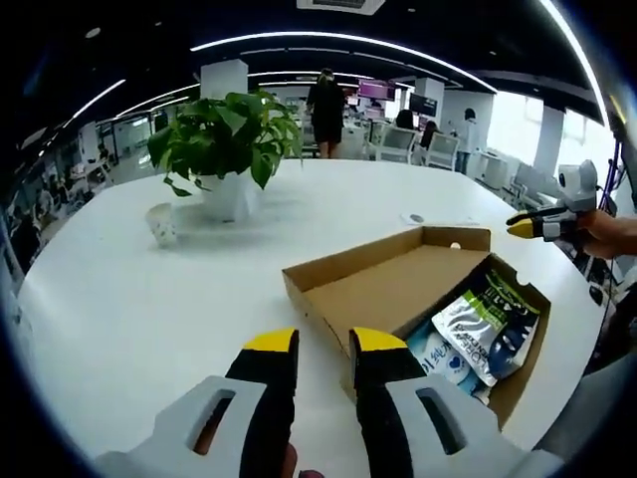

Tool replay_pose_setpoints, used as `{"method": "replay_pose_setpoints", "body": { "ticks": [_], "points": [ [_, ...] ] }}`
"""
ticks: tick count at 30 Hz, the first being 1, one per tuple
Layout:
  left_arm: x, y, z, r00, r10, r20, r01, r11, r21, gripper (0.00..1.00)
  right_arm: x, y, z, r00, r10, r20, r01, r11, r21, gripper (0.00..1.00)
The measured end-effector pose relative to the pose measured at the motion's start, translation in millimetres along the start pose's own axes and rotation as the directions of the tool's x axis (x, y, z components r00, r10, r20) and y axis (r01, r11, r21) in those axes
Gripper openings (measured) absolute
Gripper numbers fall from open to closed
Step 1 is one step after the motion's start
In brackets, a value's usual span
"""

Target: Operate the shoe box by opening the lid, removing the specified soft item, and placing it in the target area until the item is outside and the box remains undamaged.

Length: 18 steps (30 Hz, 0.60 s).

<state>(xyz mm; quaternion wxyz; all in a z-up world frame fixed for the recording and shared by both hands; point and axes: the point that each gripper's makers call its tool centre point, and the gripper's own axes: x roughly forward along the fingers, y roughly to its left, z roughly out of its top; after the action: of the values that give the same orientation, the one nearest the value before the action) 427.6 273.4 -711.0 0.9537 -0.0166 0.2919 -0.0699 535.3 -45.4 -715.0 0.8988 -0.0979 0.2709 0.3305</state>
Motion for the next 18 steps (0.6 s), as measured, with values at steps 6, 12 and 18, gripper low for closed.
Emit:
{"method": "replay_pose_setpoints", "body": {
  "ticks": [6, 12, 18],
  "points": [
    [-4.9, -9.4, -1.4, 1.0, -0.016, 0.006, 0.016, 1.0, 0.002, 0.2, -7.9, -7.0, -3.7, 1.0, -0.008, 0.001, 0.008, 1.0, 0.003, 0.16],
    [-5.1, -26.4, 0.6, 0.999, -0.053, 0.008, 0.053, 0.999, 0.009, 0.2, -17.3, -2.5, -3.9, 1.0, -0.01, 0.011, 0.01, 1.0, 0.0, 0.16],
    [-0.5, -53.7, -5.9, 0.994, -0.108, -0.018, 0.109, 0.994, 0.027, 0.23, -22.2, 3.9, -6.3, 1.0, 0.007, 0.026, -0.007, 1.0, -0.001, 0.15]
  ]
}}
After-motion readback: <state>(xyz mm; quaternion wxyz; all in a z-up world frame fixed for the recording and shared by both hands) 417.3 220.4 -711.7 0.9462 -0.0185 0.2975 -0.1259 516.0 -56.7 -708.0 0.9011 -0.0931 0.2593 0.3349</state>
